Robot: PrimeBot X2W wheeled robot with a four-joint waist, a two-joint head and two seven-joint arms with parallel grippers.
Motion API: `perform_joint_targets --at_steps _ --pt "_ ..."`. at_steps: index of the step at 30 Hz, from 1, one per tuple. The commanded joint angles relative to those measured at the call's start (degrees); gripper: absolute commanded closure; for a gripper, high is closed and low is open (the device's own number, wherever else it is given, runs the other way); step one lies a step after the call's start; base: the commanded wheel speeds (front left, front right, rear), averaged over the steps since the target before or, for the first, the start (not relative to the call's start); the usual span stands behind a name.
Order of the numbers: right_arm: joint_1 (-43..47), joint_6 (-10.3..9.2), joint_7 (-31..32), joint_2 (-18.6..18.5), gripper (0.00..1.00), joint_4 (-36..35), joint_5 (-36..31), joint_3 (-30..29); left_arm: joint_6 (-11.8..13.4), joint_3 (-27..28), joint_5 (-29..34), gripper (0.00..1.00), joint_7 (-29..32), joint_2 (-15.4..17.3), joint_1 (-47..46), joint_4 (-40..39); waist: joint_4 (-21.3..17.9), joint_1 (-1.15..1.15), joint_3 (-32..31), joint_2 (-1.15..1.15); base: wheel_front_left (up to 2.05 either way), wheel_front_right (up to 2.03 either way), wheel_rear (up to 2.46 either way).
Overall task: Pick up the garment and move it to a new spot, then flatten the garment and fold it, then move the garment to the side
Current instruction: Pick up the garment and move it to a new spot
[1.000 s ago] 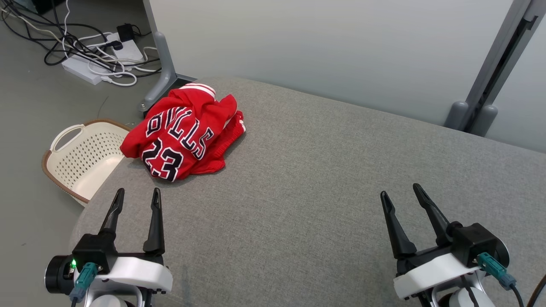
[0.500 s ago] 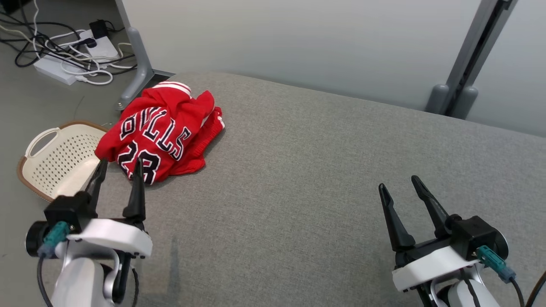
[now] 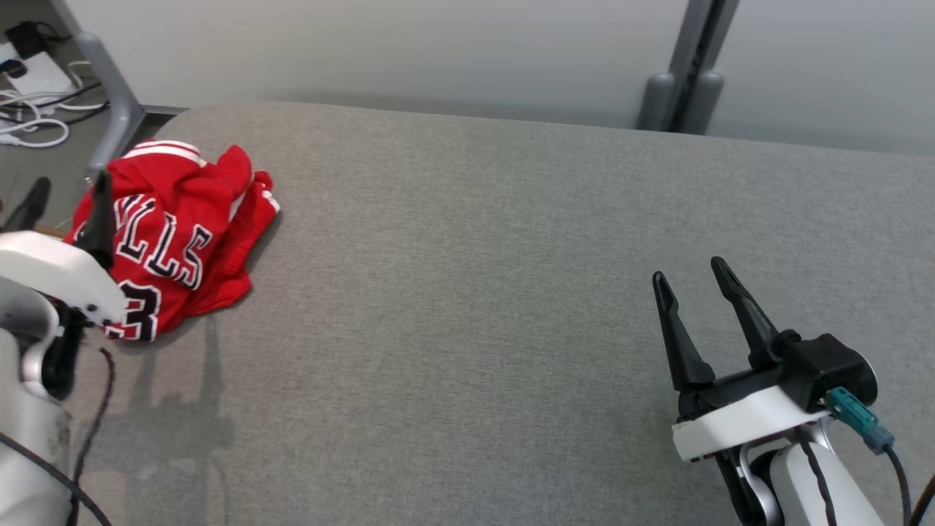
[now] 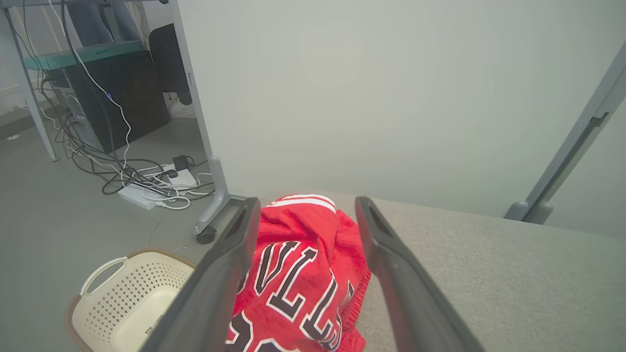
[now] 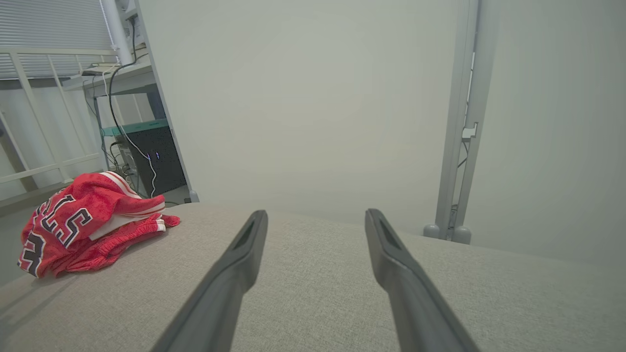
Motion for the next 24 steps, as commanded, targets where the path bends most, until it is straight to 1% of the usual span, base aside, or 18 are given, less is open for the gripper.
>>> perform_joint_targets --at_steps 1,4,8,12,17,20,23,24 --pt "-0.7 0.13 -0.3 -0.5 0.00 -0.2 0.3 0.2 -0.2 0.7 -0.9 0.00 1.1 1.4 -2.0 0.7 -3.4 0.00 2.1 0.00 0.00 0.00 0.00" --pt "-1.3 0.13 -0.3 -0.5 0.00 -0.4 0.4 -0.2 -0.4 1.0 -3.0 0.00 6.1 4.1 -5.1 3.1 -6.1 0.00 3.2 0.00 0.00 0.00 0.00" --pt "-1.9 0.13 -0.3 -0.5 0.00 -0.8 0.7 -0.4 -0.4 1.7 -5.2 0.00 13.0 8.5 -8.7 6.7 -9.8 0.00 4.9 0.00 0.00 0.00 0.00" --pt "-2.8 0.13 -0.3 -0.4 0.00 -1.2 1.0 -0.5 -0.4 2.7 -6.9 0.00 17.7 11.8 -11.0 11.0 -13.1 0.00 6.5 0.00 0.00 0.00 0.00" --pt "-3.1 0.13 -0.3 -0.5 0.00 -1.5 1.5 -0.8 0.0 3.9 -9.1 0.00 24.9 14.2 -11.1 17.1 -16.7 0.00 7.7 0.00 0.00 0.00 0.00" --pt "-3.1 0.13 -0.3 -0.4 0.00 -1.7 1.7 -1.0 0.9 3.8 -9.2 0.00 28.7 15.7 -10.3 19.7 -18.1 0.00 8.3 0.00 0.00 0.00 0.00" --pt "-3.0 0.13 -0.3 -0.4 0.00 -1.9 1.9 -1.2 1.5 3.9 -9.3 0.00 29.6 16.5 -10.4 20.4 -18.8 0.00 8.6 0.00 0.00 0.00 0.00" --pt "-3.0 0.13 -0.3 -0.4 0.00 -1.9 2.0 -1.2 1.6 4.0 -9.4 0.05 29.6 16.6 -10.5 20.6 -19.0 0.00 8.6 0.00 0.00 0.00 0.00"
